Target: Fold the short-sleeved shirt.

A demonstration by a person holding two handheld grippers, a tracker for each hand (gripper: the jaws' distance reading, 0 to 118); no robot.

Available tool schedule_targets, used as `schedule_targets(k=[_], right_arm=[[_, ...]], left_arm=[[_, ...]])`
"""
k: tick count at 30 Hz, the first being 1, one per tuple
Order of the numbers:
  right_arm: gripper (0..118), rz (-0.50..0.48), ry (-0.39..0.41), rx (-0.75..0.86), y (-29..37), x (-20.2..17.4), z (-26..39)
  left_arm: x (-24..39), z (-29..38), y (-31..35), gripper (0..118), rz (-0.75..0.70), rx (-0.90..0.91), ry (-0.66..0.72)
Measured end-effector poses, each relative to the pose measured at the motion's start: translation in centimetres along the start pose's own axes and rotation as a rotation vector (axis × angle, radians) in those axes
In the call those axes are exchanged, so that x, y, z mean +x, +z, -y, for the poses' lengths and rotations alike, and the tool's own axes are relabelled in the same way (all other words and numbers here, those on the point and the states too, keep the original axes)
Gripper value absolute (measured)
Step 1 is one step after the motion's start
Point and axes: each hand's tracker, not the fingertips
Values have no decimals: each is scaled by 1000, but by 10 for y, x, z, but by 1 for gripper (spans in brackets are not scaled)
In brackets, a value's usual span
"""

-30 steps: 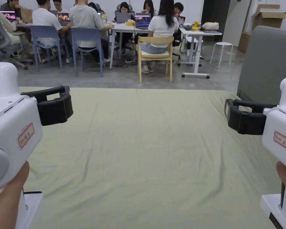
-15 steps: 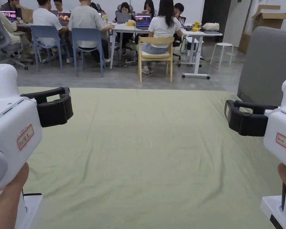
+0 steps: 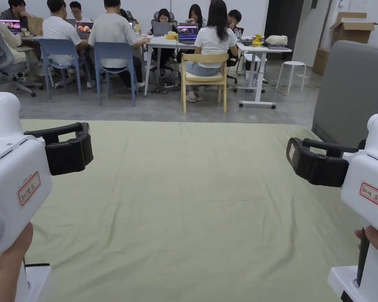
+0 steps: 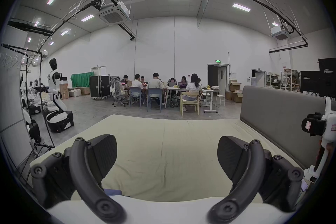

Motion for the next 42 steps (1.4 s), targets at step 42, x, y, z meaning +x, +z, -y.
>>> schedule_targets(k=[42], right_arm=[[118, -45, -242, 29, 5, 3, -15]], left_arm=[[17, 2, -2, 116, 54, -6, -4]])
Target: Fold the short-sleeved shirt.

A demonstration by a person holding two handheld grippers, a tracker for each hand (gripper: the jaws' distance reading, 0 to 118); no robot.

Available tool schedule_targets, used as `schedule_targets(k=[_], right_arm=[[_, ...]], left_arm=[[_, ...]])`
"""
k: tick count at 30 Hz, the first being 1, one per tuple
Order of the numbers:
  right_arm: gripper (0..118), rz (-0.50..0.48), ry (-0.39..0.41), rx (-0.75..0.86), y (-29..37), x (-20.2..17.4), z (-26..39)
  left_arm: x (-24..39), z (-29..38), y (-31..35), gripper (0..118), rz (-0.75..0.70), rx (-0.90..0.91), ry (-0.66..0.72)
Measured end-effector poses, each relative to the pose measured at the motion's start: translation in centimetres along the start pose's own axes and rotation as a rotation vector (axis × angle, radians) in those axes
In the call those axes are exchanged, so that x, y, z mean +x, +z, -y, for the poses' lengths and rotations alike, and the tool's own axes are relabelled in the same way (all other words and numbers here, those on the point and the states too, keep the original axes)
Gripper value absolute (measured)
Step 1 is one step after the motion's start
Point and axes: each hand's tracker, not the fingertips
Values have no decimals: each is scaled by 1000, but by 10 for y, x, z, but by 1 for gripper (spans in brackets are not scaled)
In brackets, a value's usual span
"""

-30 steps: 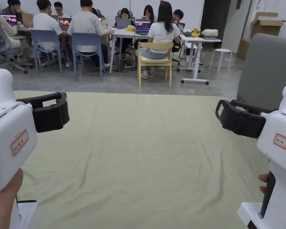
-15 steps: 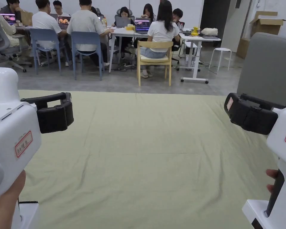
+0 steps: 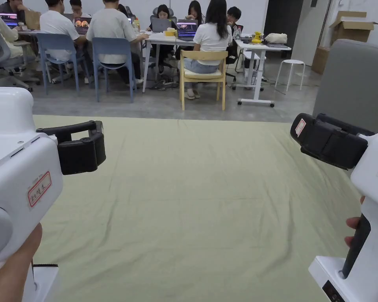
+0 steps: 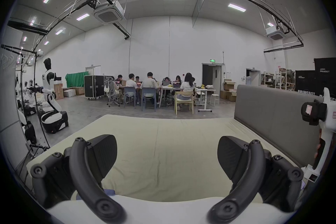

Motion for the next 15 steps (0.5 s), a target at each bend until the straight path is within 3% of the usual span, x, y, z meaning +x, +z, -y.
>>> schedule_targets(k=[5, 15], right_arm=[[118, 26, 158, 76, 1, -2, 8], [118, 26, 164, 60, 0, 0, 6]], left_arm=[[-1, 0, 0, 116, -12, 1, -16], [-5, -1, 0, 116, -31, 14, -16]])
